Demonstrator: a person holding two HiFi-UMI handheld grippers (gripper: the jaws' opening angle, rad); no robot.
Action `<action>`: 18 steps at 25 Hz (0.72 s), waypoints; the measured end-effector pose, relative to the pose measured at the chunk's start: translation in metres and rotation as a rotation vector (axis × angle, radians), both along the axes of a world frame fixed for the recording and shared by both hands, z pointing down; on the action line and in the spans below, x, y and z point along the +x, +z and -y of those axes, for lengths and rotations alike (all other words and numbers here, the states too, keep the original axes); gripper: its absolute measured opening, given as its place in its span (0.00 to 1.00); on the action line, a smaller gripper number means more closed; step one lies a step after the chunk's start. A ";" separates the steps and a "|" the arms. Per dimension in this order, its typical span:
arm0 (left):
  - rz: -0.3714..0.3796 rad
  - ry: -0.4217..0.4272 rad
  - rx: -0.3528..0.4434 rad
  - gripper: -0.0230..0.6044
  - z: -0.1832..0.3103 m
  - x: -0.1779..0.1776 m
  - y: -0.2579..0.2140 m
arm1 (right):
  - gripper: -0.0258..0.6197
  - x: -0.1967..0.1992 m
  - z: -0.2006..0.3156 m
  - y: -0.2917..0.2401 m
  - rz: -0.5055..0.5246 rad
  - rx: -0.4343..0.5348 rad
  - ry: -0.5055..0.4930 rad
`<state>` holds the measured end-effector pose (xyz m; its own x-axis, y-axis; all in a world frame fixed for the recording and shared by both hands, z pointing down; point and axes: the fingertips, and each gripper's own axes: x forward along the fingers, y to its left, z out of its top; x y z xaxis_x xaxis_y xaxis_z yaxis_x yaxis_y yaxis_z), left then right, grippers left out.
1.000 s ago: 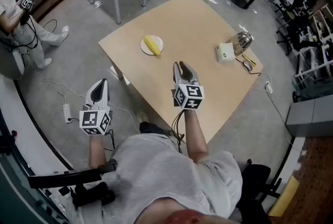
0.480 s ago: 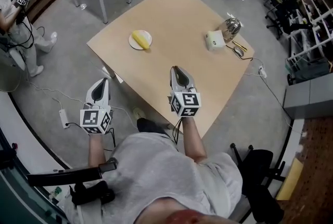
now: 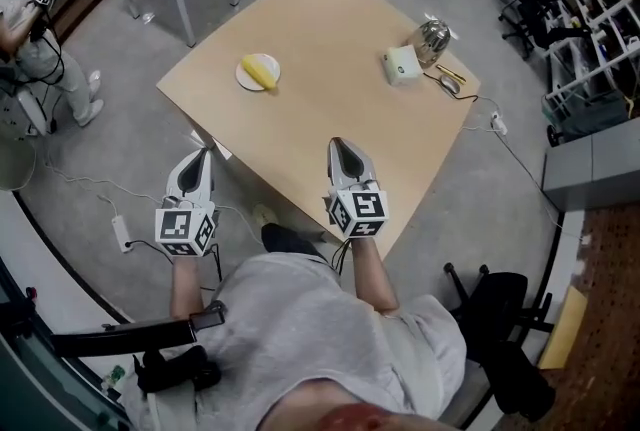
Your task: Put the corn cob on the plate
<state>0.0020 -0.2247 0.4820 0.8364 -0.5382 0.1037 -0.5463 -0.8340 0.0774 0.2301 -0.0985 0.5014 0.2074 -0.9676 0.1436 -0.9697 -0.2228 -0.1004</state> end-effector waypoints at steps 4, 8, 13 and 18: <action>-0.002 0.016 0.001 0.07 -0.006 0.005 0.000 | 0.05 -0.003 -0.013 0.001 -0.031 -0.008 0.013; 0.004 0.036 -0.004 0.07 -0.011 0.009 0.002 | 0.05 -0.006 -0.017 0.003 -0.036 -0.015 0.008; 0.005 0.046 -0.010 0.07 -0.015 0.010 0.005 | 0.05 -0.008 -0.020 0.003 -0.033 -0.008 0.013; 0.005 0.042 -0.009 0.07 -0.013 0.008 0.006 | 0.05 -0.010 -0.019 0.002 -0.024 0.004 0.010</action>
